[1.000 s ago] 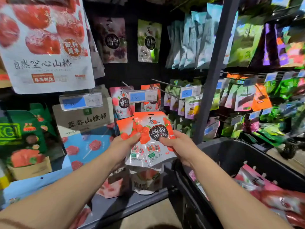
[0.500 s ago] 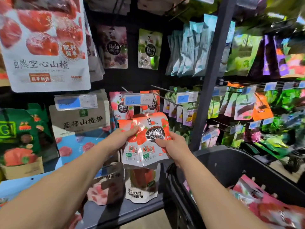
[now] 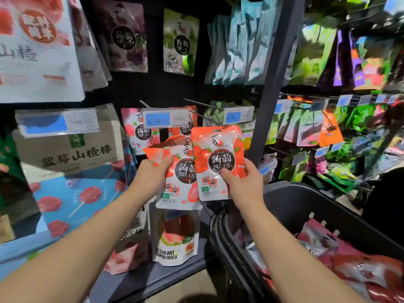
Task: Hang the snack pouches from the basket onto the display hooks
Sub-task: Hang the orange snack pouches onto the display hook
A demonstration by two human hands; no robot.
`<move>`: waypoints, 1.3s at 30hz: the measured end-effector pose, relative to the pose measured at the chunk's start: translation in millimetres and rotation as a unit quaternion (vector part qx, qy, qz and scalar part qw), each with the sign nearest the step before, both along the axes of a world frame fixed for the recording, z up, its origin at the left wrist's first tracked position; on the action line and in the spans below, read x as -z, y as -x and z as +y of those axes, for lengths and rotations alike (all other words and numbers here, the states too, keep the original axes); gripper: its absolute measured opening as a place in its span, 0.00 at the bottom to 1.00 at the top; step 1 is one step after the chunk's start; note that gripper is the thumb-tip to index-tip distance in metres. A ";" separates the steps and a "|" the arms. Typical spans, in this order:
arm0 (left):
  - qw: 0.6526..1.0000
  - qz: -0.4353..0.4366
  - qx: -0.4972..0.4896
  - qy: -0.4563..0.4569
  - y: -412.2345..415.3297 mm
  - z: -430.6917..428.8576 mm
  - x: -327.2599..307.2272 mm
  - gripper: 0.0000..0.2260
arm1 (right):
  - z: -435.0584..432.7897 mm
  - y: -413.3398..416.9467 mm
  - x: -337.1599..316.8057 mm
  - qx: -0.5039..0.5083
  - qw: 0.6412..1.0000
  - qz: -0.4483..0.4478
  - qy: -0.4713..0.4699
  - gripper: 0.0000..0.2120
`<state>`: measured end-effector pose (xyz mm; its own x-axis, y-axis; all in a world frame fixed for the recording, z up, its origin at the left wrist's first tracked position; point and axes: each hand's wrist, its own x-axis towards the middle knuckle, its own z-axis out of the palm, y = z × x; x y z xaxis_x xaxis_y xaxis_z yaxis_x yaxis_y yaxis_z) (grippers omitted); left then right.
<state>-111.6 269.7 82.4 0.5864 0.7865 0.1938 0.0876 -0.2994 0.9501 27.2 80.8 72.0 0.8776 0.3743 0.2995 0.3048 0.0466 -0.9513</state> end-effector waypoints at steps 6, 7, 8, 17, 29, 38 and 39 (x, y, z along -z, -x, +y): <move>1.000 -0.003 -0.013 0.000 -3.8 -1.5 -1.7 0.24 | 0.0 -13.3 7.1 0.036 0.997 0.045 -0.053 0.18; 1.000 -0.001 -0.012 -0.002 -4.3 -0.6 -2.0 0.22 | 1.3 -13.9 6.8 0.037 0.996 0.053 -0.054 0.18; 1.000 -0.001 -0.011 -0.001 -4.1 -0.4 -3.9 0.21 | 2.8 -15.2 6.8 0.038 0.996 0.061 -0.056 0.18; 0.999 -0.023 -0.025 0.028 4.9 -4.4 -5.9 0.22 | 11.5 -15.4 4.2 0.032 0.993 0.097 -0.059 0.13; 1.000 -0.009 -0.023 0.013 12.8 -0.7 -7.2 0.23 | 34.3 -27.7 15.4 0.028 0.995 0.088 -0.028 0.13; 0.999 -0.007 -0.049 0.008 11.2 19.9 4.1 0.22 | 80.3 -61.0 26.8 0.034 0.995 0.063 0.076 0.33; 0.999 -0.013 -0.046 0.014 9.8 22.1 6.0 0.22 | 86.6 -65.3 26.6 0.034 0.994 0.068 0.083 0.32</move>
